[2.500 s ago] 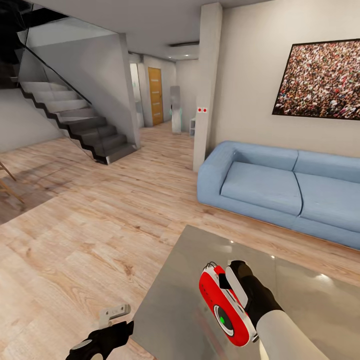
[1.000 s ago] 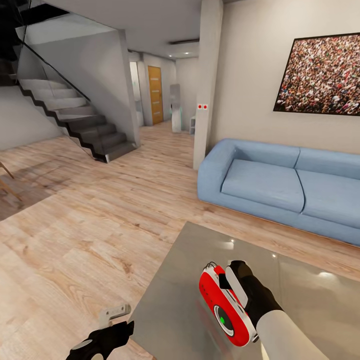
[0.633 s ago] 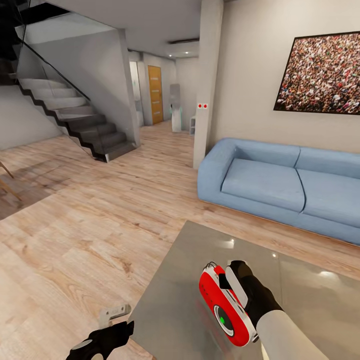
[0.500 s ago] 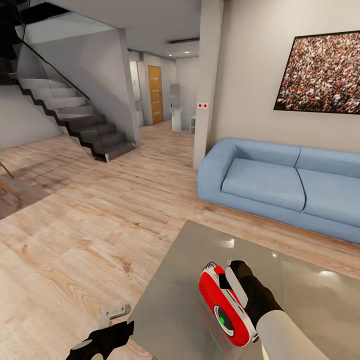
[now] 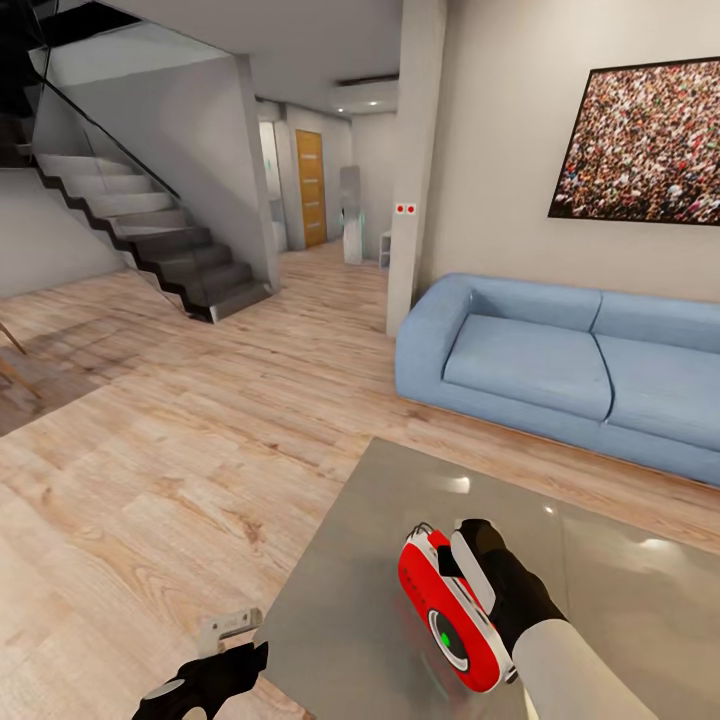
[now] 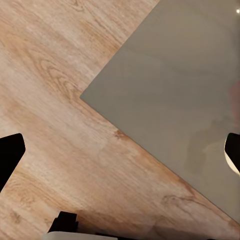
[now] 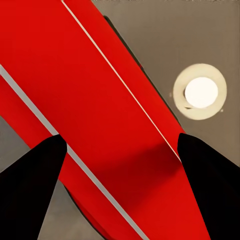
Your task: Turn on the radio receiver that's on the table in the living room.
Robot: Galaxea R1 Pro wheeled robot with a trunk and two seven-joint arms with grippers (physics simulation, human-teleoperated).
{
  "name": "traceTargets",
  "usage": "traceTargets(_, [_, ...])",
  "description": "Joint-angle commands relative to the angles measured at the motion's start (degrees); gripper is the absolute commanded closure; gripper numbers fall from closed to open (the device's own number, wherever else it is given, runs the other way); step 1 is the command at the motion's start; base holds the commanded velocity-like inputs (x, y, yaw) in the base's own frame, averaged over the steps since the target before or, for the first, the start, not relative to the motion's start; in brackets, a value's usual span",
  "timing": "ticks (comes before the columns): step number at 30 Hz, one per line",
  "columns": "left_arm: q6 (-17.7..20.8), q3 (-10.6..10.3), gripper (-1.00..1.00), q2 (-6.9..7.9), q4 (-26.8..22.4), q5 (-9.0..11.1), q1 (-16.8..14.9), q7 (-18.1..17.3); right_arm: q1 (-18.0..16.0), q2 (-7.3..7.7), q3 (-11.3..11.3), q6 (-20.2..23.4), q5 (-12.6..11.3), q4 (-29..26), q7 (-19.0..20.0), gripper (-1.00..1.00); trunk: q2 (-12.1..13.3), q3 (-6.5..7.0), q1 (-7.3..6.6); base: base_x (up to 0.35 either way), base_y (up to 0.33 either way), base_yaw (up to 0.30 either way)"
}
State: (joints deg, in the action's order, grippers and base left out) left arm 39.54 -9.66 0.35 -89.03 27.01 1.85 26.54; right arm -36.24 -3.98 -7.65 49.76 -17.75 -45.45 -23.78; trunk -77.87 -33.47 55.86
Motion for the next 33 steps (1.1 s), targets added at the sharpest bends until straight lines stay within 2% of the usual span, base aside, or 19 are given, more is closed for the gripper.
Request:
traceTargets(1, [0.01, -0.01, -1.00, 0.00, -0.01, -0.01, -0.01, 0.00, 0.03, 0.03, 0.00, -0.81, -0.30, 0.71, -0.04, 1.00, 0.01, -0.02, 0.01, 0.000, 0.000, 0.000])
traceTargets(3, [0.01, -0.01, -1.00, 0.00, -0.01, 0.02, -0.01, 0.00, 0.03, 0.03, 0.00, -0.81, -0.29, 0.71, -0.04, 1.00, 0.01, -0.02, 0.01, 0.000, 0.000, 0.000])
traceTargets(7, [0.01, -0.01, -1.00, 0.00, -0.01, -0.02, -0.01, 0.00, 0.03, 0.03, 0.00, -0.73, -0.32, 0.71, -0.04, 1.00, -1.60, -0.74, 0.89, 0.000, 0.000, 0.000])
traceTargets(33, [-0.07, 0.17, -1.00, 0.01, -0.01, -0.02, -0.01, 0.00, 0.03, 0.03, 0.00, -0.63, -0.29, 0.71, -0.04, 1.00, -1.60, -0.74, 0.89, 0.000, 0.000, 0.000])
